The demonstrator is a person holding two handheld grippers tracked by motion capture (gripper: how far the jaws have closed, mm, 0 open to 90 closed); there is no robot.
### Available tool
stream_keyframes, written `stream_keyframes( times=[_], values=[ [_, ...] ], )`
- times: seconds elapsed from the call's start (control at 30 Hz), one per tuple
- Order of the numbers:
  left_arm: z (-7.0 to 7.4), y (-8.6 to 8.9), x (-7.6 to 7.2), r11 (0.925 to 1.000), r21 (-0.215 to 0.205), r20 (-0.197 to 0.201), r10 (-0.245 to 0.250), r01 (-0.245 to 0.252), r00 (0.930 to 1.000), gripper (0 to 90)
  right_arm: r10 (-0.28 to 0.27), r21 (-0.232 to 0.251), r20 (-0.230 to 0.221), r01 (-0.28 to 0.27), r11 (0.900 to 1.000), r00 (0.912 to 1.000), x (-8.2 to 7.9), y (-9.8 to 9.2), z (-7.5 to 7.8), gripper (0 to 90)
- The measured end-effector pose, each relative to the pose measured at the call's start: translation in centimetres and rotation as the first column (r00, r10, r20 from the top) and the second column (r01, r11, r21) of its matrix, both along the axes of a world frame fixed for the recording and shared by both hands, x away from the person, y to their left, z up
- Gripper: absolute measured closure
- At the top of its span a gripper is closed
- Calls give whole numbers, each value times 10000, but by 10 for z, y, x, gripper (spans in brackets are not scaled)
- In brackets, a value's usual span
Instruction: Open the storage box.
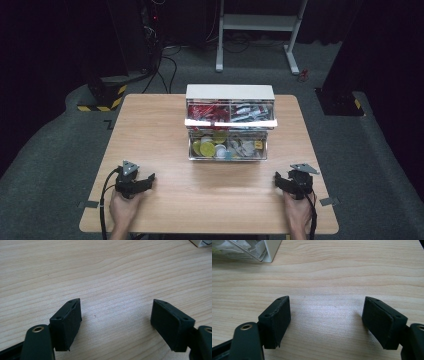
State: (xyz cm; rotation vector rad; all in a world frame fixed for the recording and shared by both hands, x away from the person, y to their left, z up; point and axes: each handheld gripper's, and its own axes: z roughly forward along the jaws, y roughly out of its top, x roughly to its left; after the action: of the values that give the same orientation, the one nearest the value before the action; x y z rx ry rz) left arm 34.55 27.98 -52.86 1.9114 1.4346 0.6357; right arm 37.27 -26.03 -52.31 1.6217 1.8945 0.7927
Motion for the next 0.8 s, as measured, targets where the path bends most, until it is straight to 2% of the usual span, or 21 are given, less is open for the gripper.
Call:
stream_keyframes(
  times=[0.57,0.63,0.8],
  values=[
    [0,1,0,10000,10,43,32,-32,10000,267,205,69,-9,-205,9998,9998,-5,0,2,298],
    [0,1,0,10000,19,42,22,-22,10000,267,246,290,-9,-246,9993,9997,-6,-2,3,315],
    [0,1,0,10000,17,45,28,-28,10000,267,248,475,113,-253,9986,9996,-8,-3,4,319]
  ],
)
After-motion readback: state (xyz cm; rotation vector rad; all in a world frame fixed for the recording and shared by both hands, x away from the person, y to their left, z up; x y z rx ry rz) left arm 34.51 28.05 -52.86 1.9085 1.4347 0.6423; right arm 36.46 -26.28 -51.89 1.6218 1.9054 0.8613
